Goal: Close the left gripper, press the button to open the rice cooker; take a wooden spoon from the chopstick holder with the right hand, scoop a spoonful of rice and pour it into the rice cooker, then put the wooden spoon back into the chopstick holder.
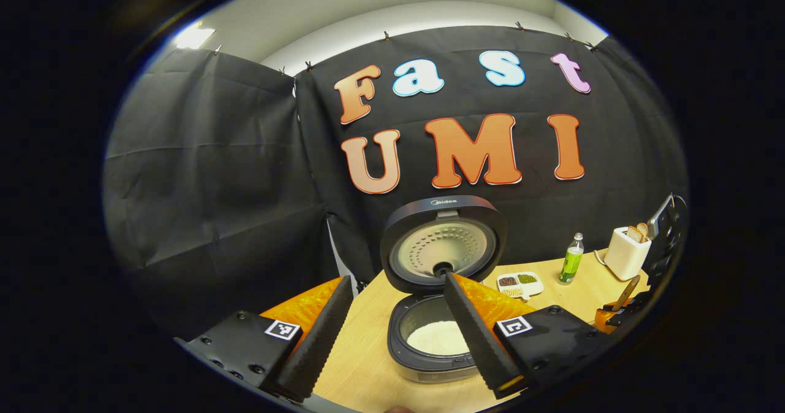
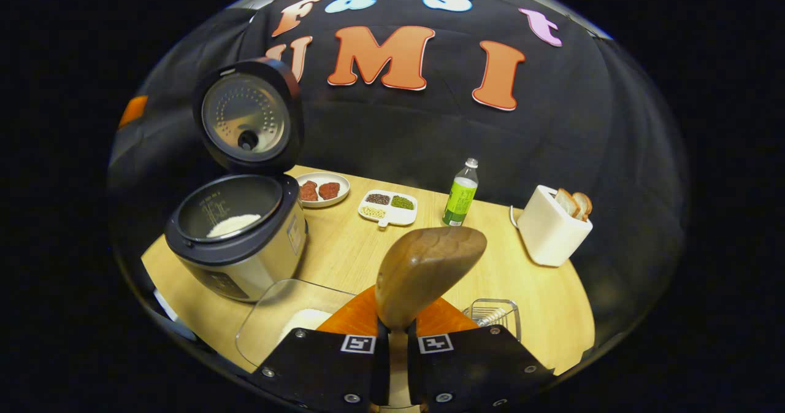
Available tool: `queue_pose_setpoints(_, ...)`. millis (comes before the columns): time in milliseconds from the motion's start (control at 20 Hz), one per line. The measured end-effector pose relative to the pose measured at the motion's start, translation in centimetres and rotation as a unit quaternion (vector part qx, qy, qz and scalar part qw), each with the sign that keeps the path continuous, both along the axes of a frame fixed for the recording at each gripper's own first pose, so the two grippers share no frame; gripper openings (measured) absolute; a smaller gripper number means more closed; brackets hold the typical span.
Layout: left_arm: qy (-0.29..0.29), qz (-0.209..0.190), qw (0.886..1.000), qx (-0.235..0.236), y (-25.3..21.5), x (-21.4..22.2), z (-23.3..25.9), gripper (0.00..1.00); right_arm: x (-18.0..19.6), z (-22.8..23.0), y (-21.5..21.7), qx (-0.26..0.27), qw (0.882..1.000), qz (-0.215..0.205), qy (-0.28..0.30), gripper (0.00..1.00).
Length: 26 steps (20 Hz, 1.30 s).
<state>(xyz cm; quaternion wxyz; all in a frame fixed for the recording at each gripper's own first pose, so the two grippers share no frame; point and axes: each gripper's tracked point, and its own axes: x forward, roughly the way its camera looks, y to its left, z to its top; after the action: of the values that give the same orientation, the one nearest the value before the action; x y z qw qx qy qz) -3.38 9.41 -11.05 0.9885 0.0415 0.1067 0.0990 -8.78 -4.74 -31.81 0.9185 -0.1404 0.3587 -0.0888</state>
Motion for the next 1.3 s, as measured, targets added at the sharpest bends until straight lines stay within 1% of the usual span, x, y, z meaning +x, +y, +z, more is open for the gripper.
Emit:
queue_pose_setpoints(50,0.0,0.003,1.0,0.001,0.3,-0.1,0.0,1.0,-0.1,-0.4,-0.2,-0.017,1.0,0.001,0.002,0.11)
queue_pose_setpoints(100,0.001,0.004,1.0,0.0,0.6,0.0,-0.1,0.94,-0.2,-0.6,-0.1,-0.02,1.0,-0.001,0.001,0.11)
queue_pose_setpoints(150,0.003,0.006,1.0,0.0,0.8,-0.1,-0.3,1.0,-0.2,-0.7,-0.2,-0.031,1.0,-0.003,0.002,0.11)
queue_pose_setpoints(300,0.008,0.004,1.0,-0.003,1.0,0.1,-0.7,1.0,0.0,-1.4,0.3,-0.064,0.998,0.014,-0.005,0.11)
queue_pose_setpoints(350,0.009,0.002,1.0,-0.004,0.9,0.3,-0.8,0.94,-0.4,-2.5,0.6,-0.069,0.997,0.02,0.005,0.1)
queue_pose_setpoints(400,0.009,0.001,1.0,-0.003,0.9,0.4,-0.8,0.94,-1.0,-3.7,0.6,-0.07,0.997,0.022,0.019,0.1)
queue_pose_setpoints(500,0.009,-0.002,1.0,0.004,0.9,0.4,-0.8,0.94,-2.4,-5.6,0.5,-0.057,0.997,0.013,0.042,0.11)
queue_pose_setpoints(550,0.01,-0.003,1.0,0.007,0.9,0.5,-0.8,0.94,-2.5,-5.7,0.6,-0.053,0.998,0.009,0.036,0.11)
queue_pose_setpoints(600,0.011,-0.004,1.0,0.01,1.1,0.5,-0.9,1.0,-2.3,-5.5,0.6,-0.056,0.998,0.008,0.027,0.11)
queue_pose_setpoints(650,0.013,-0.004,1.0,0.012,1.2,0.6,-0.9,1.0,-2.3,-5.4,0.5,-0.064,0.998,0.005,0.029,0.11)
queue_pose_setpoints(700,0.015,-0.003,1.0,0.012,1.4,0.6,-1.0,0.94,-2.5,-5.4,0.3,-0.067,0.997,0.0,0.028,0.1)
queue_pose_setpoints(750,0.016,-0.003,1.0,0.012,1.5,0.8,-1.1,1.0,-2.3,-5.1,0.1,-0.07,0.997,-0.01,0.021,0.11)
queue_pose_setpoints(850,0.018,-0.004,1.0,0.011,1.6,1.0,-1.1,1.0,-1.6,-4.5,-0.1,-0.081,0.997,-0.013,0.006,0.1)
queue_pose_setpoints(900,0.019,-0.004,1.0,0.012,1.6,0.9,-1.3,0.94,-1.2,-4.8,0.2,-0.084,0.996,-0.005,0.005,0.1)
queue_pose_setpoints(950,0.02,-0.006,1.0,0.014,1.5,1.0,-1.3,1.0,-1.3,-5.3,0.4,-0.085,0.996,0.001,0.013,0.11)
queue_pose_setpoints(1100,0.018,-0.011,1.0,0.022,1.5,1.1,-1.1,1.0,-1.1,-5.7,0.6,-0.085,0.996,0.002,0.003,0.1)
queue_pose_setpoints(1200,0.02,-0.012,0.999,0.022,1.6,1.2,-1.2,0.94,-1.0,-6.0,0.8,-0.08,0.997,0.001,-0.008,0.1)
queue_pose_setpoints(1300,0.024,-0.012,0.999,0.019,1.7,1.1,-1.5,0.94,-1.1,-6.5,1.4,-0.072,0.997,0.004,-0.009,0.1)
